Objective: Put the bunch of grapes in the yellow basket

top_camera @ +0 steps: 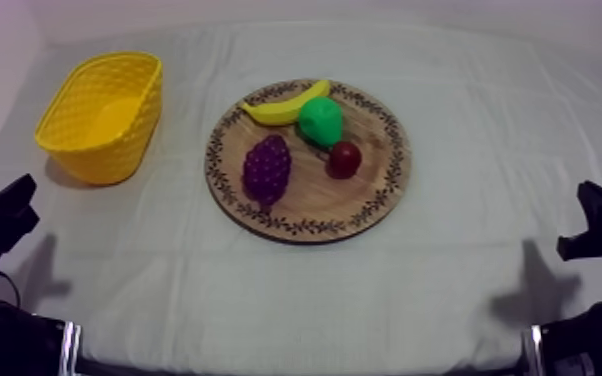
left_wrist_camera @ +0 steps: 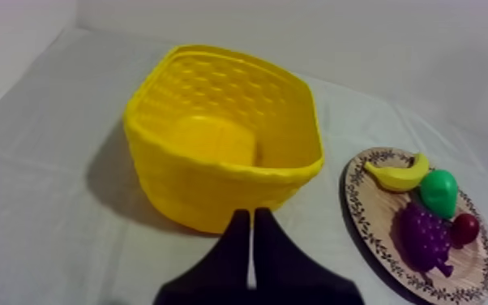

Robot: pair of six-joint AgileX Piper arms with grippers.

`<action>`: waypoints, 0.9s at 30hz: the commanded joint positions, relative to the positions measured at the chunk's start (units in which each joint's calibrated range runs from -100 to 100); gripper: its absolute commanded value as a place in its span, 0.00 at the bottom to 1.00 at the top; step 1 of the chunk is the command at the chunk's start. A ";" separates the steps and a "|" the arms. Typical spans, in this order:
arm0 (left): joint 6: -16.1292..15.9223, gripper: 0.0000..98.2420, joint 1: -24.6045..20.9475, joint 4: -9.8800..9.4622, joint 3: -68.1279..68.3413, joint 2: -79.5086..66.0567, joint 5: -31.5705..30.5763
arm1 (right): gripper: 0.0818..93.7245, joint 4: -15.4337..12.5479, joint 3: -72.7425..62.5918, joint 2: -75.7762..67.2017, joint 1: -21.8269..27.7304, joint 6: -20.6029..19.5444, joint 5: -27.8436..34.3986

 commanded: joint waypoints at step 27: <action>-0.99 0.01 -0.82 0.00 0.05 0.00 -0.01 | 0.00 0.00 -0.01 0.02 0.03 -0.01 0.02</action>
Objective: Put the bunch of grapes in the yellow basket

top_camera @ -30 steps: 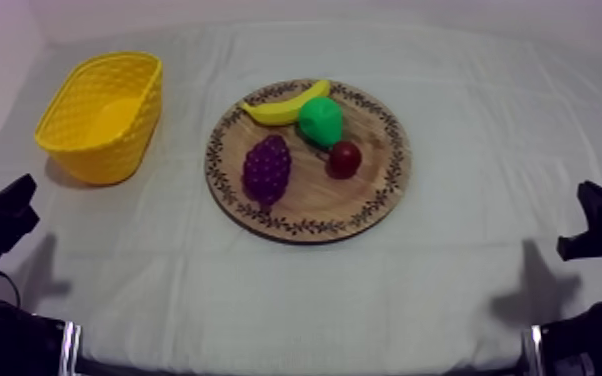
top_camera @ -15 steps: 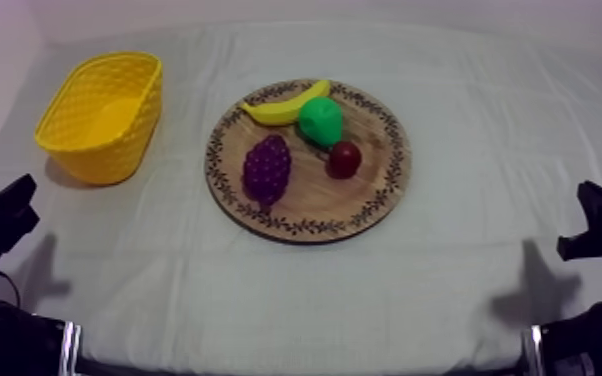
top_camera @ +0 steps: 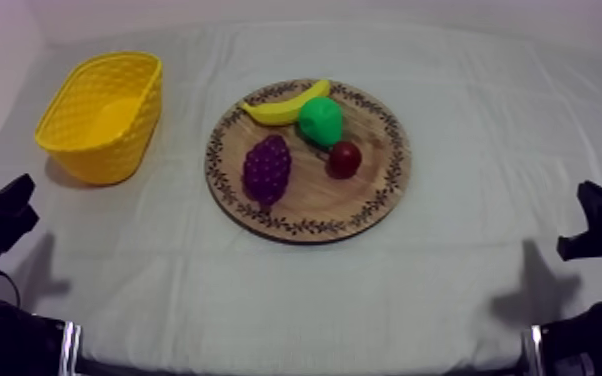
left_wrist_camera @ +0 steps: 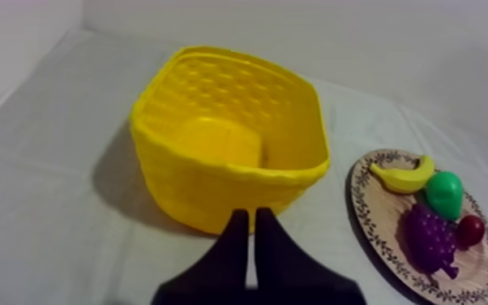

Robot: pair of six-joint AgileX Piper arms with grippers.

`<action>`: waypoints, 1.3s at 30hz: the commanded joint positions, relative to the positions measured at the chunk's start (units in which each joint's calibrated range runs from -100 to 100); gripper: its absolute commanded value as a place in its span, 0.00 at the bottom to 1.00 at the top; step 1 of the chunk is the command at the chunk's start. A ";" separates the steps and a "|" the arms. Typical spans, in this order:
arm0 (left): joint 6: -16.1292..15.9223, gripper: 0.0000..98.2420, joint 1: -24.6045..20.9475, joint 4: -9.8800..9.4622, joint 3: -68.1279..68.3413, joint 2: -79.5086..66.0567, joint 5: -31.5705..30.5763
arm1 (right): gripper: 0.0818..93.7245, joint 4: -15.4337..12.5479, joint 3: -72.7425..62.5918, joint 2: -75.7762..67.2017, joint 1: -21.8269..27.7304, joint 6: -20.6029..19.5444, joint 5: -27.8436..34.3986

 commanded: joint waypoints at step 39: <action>-15.61 0.00 9.87 4.37 -78.36 59.74 27.29 | 0.00 0.00 -0.01 0.02 0.03 0.01 0.02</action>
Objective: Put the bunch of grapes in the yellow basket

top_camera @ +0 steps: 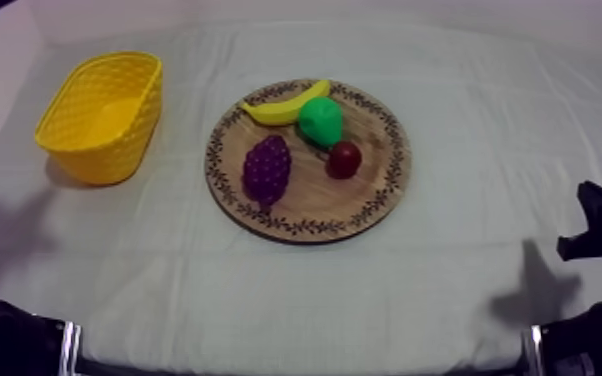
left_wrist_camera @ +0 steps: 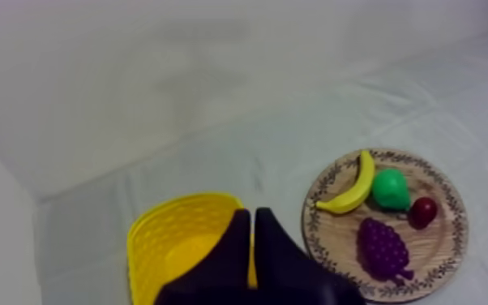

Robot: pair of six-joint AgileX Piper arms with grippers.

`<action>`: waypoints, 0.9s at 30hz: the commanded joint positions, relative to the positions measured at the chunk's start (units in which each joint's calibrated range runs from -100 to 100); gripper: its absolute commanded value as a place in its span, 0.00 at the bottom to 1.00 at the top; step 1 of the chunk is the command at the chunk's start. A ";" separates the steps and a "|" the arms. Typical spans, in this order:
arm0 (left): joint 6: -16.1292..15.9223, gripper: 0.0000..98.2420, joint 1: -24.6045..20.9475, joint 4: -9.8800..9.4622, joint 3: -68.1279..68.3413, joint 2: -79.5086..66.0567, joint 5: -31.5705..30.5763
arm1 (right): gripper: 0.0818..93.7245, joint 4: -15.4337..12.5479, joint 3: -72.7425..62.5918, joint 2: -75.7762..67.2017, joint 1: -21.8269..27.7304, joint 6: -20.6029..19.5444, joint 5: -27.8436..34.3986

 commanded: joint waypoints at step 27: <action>1.12 0.00 12.59 -1.53 -34.74 40.78 16.25 | 0.00 0.00 -0.01 0.02 0.03 0.01 0.02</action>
